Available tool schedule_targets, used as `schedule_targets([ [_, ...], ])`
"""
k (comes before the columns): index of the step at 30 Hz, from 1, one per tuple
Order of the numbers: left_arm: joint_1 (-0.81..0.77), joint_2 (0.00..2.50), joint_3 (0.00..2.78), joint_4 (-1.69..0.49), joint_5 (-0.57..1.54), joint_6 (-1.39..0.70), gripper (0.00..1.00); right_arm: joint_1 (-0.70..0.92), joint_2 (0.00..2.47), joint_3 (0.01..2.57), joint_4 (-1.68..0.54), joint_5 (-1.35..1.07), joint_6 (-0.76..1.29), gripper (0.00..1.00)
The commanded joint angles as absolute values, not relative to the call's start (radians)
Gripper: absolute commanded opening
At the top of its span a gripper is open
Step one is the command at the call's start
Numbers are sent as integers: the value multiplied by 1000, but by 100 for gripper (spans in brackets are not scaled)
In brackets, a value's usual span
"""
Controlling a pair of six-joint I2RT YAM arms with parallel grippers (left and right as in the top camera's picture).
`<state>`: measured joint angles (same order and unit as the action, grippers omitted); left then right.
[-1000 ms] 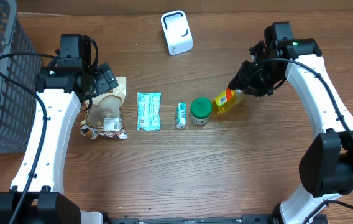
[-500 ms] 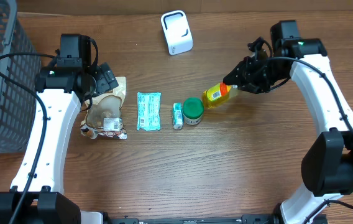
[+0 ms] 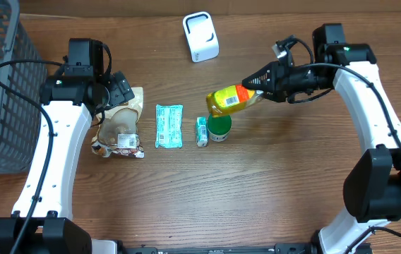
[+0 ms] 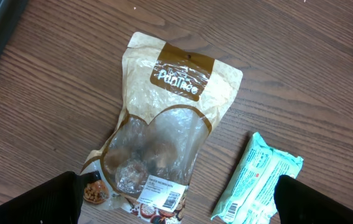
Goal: Scan the item barcode
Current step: 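Lift the yellow bottle and tilt it sideways over the row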
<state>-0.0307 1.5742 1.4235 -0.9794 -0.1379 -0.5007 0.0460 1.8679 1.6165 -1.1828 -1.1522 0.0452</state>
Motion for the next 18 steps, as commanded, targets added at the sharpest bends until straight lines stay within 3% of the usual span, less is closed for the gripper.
schedule_targets([
  [1,-27,1577,1433,-979,-130,-494,99,86,1863,1650,-1182,-1275,17,21],
  [18,-27,1577,1433,-979,-130,-494,100,92,1785,1650,-1270,-1267,28,21],
])
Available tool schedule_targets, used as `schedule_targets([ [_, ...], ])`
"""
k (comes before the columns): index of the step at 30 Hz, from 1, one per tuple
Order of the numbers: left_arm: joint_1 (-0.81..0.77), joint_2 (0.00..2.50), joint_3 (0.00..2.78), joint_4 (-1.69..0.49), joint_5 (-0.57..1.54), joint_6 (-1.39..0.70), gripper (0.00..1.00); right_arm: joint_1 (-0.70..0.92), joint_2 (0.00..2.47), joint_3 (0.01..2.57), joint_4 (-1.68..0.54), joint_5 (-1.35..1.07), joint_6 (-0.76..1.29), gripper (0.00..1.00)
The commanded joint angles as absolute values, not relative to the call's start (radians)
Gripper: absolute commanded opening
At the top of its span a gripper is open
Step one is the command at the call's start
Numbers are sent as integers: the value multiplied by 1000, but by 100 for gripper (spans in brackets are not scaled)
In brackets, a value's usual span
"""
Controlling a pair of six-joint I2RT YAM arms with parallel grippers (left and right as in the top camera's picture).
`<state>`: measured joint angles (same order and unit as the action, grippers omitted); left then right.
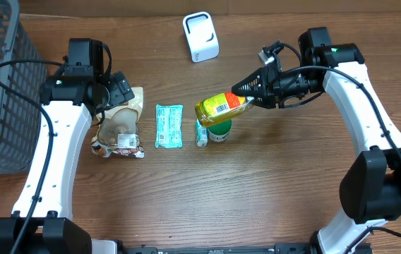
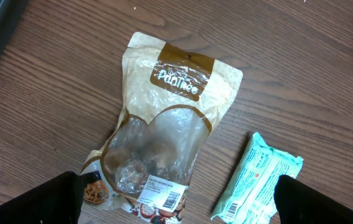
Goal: Scan the item barcode
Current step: 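Lift the yellow bottle and tilt it sideways over the row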
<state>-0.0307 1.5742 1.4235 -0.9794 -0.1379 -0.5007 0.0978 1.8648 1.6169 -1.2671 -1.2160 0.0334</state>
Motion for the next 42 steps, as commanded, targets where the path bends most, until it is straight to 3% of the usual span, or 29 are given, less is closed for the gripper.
schedule_targets([
  [1,-27,1577,1433,-979,-130,-494,100,92,1763,1650,-1270,-1255,29,21],
  [10,-27,1577,1433,-979,-130,-494,100,93,1594,1650,-1201,-1067,181,21],
  [42,-27,1577,1433,-979,-130,-494,100,112,1581,1650,-1198,-1066,186,21],
])
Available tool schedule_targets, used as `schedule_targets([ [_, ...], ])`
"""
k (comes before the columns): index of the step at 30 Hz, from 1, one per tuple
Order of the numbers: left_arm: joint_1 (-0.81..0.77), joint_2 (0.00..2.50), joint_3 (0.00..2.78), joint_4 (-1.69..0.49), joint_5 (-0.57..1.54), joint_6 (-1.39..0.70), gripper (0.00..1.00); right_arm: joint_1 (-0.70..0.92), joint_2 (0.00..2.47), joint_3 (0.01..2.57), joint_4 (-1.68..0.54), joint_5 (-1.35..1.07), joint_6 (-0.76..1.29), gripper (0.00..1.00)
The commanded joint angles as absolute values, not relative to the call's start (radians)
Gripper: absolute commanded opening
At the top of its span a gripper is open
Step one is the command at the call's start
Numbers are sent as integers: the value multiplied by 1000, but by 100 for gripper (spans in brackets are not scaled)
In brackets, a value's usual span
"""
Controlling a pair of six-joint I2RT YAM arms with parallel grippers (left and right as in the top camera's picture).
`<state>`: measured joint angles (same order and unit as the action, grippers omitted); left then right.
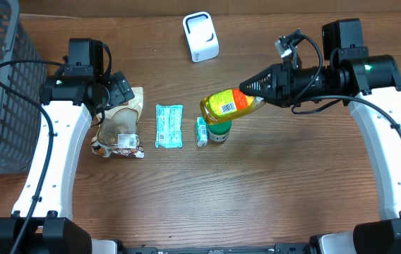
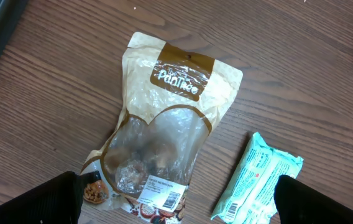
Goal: Scan the item barcode
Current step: 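Lift the yellow bottle and tilt it sideways over the row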
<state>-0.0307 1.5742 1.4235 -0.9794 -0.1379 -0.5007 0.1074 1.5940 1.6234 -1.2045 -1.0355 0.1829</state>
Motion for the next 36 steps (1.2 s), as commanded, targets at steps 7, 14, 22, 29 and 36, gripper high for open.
schedule_targets([
  [7,-27,1577,1433,-979,-130,-494,100,112,1581,1650,-1200,-1066,187,21],
  [14,-27,1577,1433,-979,-130,-494,100,112,1581,1650,-1202,-1066,187,21],
  [22,-27,1577,1433,-979,-130,-494,100,112,1581,1650,-1205,-1066,187,21],
  [29,-27,1577,1433,-979,-130,-494,99,120,1581,1650,-1273,-1066,182,21],
  [36,-27,1577,1433,-979,-130,-494,99,178,1581,1650,-1343,-978,156,21],
])
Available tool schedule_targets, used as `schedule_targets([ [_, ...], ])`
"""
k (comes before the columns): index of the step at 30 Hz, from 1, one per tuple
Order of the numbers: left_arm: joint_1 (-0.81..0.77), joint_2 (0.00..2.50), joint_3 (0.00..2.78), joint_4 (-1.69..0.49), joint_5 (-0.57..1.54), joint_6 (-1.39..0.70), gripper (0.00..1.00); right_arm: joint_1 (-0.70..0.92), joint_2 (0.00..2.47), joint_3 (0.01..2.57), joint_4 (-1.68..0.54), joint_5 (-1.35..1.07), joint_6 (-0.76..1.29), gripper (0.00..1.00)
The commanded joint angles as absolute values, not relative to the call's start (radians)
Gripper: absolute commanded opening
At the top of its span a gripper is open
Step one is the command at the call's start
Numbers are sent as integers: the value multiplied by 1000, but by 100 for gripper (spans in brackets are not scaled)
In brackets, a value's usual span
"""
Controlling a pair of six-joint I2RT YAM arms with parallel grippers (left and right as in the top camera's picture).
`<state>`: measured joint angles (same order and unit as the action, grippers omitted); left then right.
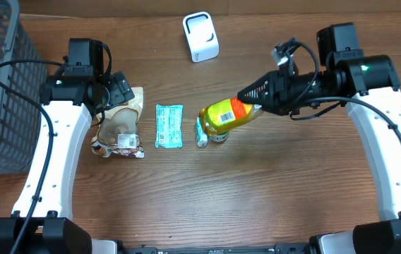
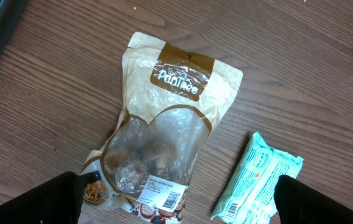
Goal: Scan the item barcode
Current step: 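Lift the yellow bottle and tilt it sideways over the row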
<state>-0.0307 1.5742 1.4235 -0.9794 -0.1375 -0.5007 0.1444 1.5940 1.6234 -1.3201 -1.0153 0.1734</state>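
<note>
My right gripper (image 1: 251, 97) is shut on the orange-capped end of a yellow bottle (image 1: 222, 116), held lying sideways above the table's middle. The white scanner (image 1: 200, 37) stands at the far edge, well behind the bottle. My left gripper (image 2: 176, 202) hangs open over a brown snack pouch (image 2: 164, 118) whose barcode label faces up; nothing is between its fingers (image 2: 46, 199). In the overhead view the left gripper (image 1: 119, 88) sits at the pouch's (image 1: 119, 130) far end.
A teal packet (image 1: 169, 125) lies right of the pouch. A small teal box (image 1: 201, 132) and a green round item (image 1: 219, 135) lie under the held bottle. A grey wire basket fills the left edge.
The right gripper and the yellow bottle have shifted a little left and toward the front edge, and the white barcode patch no longer faces up. The left arm has not moved.
The right gripper held the bottle over the green item throughout. It stood further left with the barcode label up, then back to the right, and now left and nearer the front. The left gripper stayed open over the pouch.
</note>
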Motion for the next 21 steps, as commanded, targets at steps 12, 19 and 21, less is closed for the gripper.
schedule_targets([
  [12,-27,1577,1433,-979,-130,-494,99,301,1581,1650,-1364,-910,157,22],
  [19,-27,1577,1433,-979,-130,-494,100,302,1581,1650,-1359,-909,157,22],
  [21,-27,1577,1433,-979,-130,-494,99,302,1581,1650,-1347,-909,156,22],
])
